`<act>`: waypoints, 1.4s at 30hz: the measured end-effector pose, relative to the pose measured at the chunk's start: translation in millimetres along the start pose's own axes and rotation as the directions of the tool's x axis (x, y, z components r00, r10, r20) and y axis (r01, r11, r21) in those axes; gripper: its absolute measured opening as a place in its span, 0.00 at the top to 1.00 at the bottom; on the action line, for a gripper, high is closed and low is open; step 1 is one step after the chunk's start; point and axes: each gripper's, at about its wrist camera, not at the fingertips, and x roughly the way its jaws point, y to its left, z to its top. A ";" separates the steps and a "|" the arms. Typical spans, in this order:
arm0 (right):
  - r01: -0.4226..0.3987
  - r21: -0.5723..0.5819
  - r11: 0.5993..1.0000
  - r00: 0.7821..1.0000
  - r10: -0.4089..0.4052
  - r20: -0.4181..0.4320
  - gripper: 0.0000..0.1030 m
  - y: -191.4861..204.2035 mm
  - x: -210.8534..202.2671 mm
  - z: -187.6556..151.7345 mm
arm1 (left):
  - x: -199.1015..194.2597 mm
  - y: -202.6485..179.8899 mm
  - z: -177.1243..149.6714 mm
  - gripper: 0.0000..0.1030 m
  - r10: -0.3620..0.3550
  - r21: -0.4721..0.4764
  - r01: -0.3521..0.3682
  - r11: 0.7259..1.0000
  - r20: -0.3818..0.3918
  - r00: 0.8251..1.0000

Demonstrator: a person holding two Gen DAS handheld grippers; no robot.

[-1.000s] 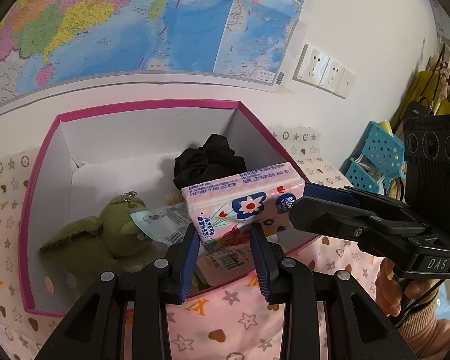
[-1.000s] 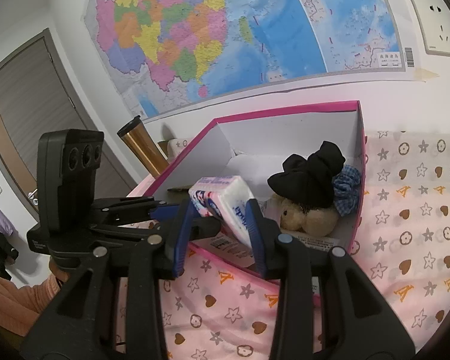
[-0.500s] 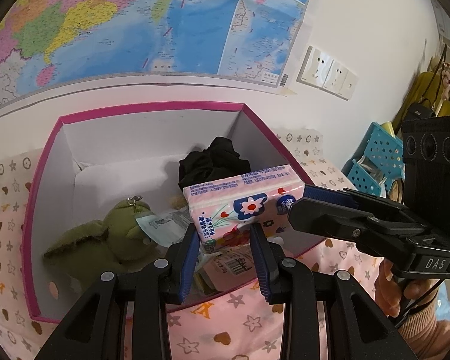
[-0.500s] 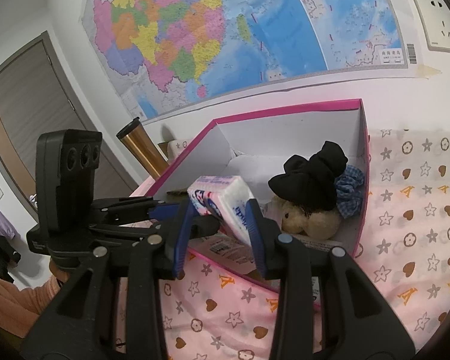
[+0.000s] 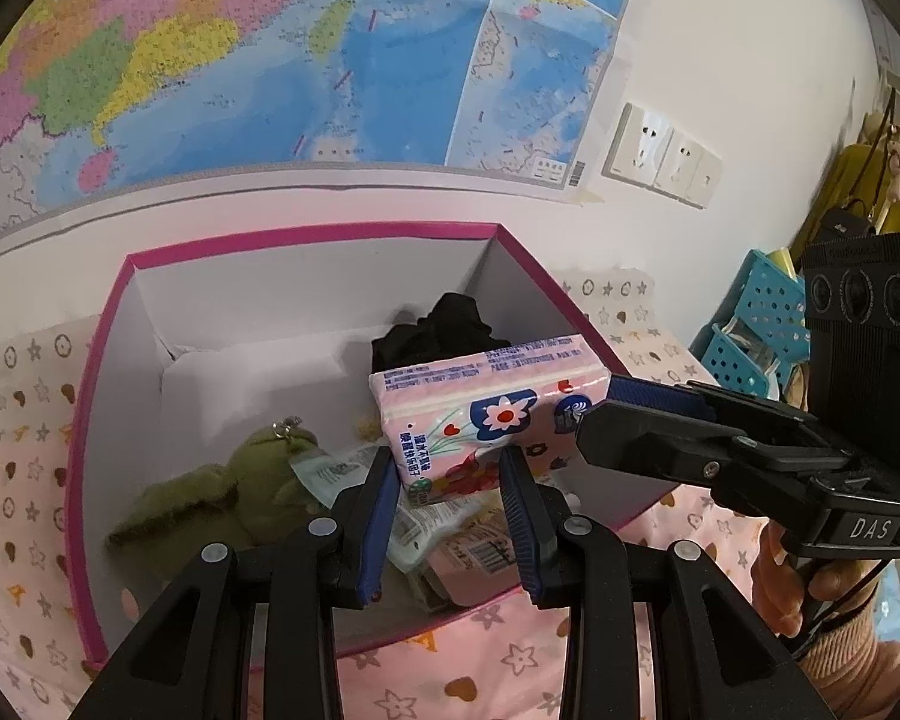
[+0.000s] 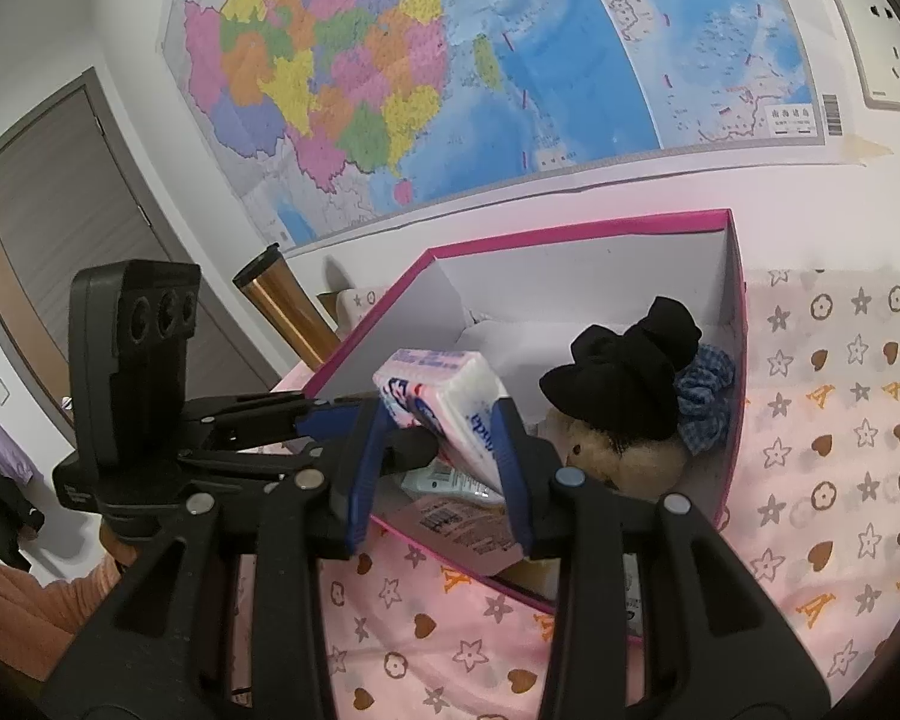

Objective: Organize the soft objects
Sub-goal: 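Lower the tissue pack with the right tool down into the box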

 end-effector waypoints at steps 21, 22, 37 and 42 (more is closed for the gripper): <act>-0.002 0.026 1.000 1.000 0.002 -0.004 0.61 -6.3 9.8 6.8 | -2.9 4.6 4.9 0.68 0.012 -0.006 -0.012 1.000 0.014 1.000; -0.002 0.027 1.000 1.000 0.002 -0.003 0.61 -6.4 10.1 7.1 | -2.7 4.5 5.5 0.67 0.013 -0.004 -0.013 1.000 0.014 1.000; -0.003 0.037 0.999 1.000 0.003 -0.011 0.62 -9.6 20.5 13.9 | -1.8 10.8 11.8 0.67 0.027 -0.011 -0.027 1.000 0.017 0.999; 0.006 0.039 0.999 1.000 -0.005 -0.017 0.62 -11.0 28.5 18.9 | 1.5 15.1 17.1 0.68 0.047 -0.013 -0.047 0.999 0.014 0.999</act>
